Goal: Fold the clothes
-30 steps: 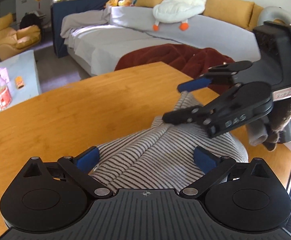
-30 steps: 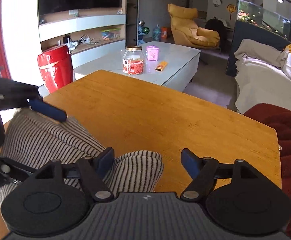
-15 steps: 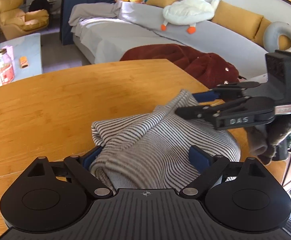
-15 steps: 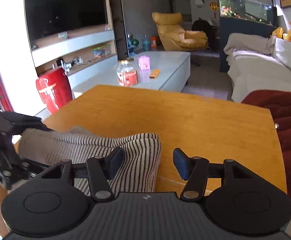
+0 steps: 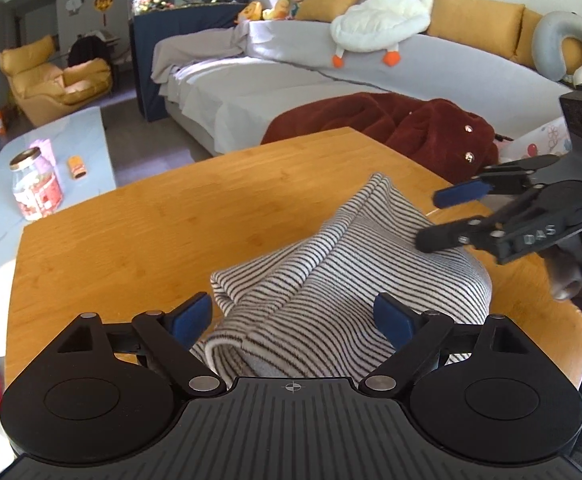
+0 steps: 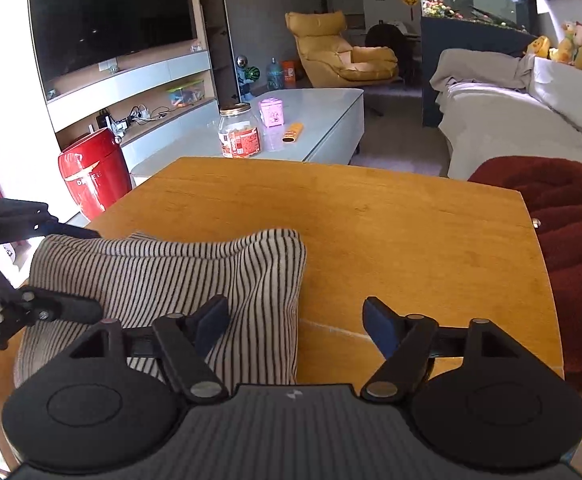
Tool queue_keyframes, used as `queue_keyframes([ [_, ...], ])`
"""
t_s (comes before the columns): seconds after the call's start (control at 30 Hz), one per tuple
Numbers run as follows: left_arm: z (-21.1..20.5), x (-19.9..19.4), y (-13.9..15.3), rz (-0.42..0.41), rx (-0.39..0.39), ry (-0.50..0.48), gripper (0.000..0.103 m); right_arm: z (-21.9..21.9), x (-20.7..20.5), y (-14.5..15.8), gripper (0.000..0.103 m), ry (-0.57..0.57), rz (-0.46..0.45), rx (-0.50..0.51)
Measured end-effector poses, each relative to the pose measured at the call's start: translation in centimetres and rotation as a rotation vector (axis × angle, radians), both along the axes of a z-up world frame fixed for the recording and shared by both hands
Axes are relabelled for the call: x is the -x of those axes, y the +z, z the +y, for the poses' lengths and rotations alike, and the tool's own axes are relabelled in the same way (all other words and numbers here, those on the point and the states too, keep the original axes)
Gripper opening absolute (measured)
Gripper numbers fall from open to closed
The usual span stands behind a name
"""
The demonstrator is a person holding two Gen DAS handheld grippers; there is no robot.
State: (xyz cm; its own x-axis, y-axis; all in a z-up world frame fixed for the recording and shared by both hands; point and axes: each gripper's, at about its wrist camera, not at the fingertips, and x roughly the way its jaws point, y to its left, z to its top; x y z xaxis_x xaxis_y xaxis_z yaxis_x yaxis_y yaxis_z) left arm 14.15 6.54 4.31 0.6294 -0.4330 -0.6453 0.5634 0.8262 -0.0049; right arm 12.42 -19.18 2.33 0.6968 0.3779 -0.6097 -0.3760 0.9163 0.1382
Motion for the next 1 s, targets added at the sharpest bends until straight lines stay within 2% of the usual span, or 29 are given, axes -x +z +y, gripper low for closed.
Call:
queue_keyframes([
  [0.07,0.0,-0.3,0.3,-0.009,0.003,-0.007,0.093,-1.1,1.6,0.4,0.090,-0.001,0.035,-0.033],
  [0.17,-0.1,-1.2,0.5,-0.023,0.002,-0.014,0.095,-2.7,3.4,0.0,0.097,-0.011,0.168,-0.147],
  [0.27,0.0,-2.8,-0.1,0.014,0.023,-0.019,0.096,-3.5,4.2,-2.0,0.097,-0.020,0.351,-0.318],
  [0.37,0.4,-4.4,-1.1,0.067,0.056,-0.020,0.100,-2.9,3.9,-4.1,0.096,-0.018,0.472,-0.483],
  [0.4,0.7,-4.7,-1.4,0.086,0.072,-0.019,0.100,-2.5,3.6,-4.5,0.093,-0.013,0.476,-0.515],
  [0.47,1.4,-5.1,-2.0,0.115,0.107,-0.008,0.100,-1.6,2.6,-4.7,0.074,-0.005,0.472,-0.521],
  [0.57,2.6,-5.3,-2.9,0.163,0.147,0.033,0.100,-0.8,0.2,-4.7,0.072,-0.007,0.454,-0.500],
  [0.63,3.4,-5.1,-3.6,0.205,0.186,0.073,0.100,-0.5,-1.8,-3.9,0.072,-0.016,0.381,-0.442],
  [0.77,3.3,-3.4,-4.3,0.258,0.277,0.115,0.101,1.4,-5.6,-2.3,0.072,-0.014,0.209,-0.260],
  [0.9,0.8,-0.5,-4.6,0.251,0.305,0.072,0.103,4.4,-7.8,-1.1,0.077,0.022,0.040,-0.051],
  [1.0,-0.7,1.3,-4.3,0.267,0.338,-0.017,0.103,5.0,-8.8,-0.2,0.078,0.026,-0.027,0.019],
])
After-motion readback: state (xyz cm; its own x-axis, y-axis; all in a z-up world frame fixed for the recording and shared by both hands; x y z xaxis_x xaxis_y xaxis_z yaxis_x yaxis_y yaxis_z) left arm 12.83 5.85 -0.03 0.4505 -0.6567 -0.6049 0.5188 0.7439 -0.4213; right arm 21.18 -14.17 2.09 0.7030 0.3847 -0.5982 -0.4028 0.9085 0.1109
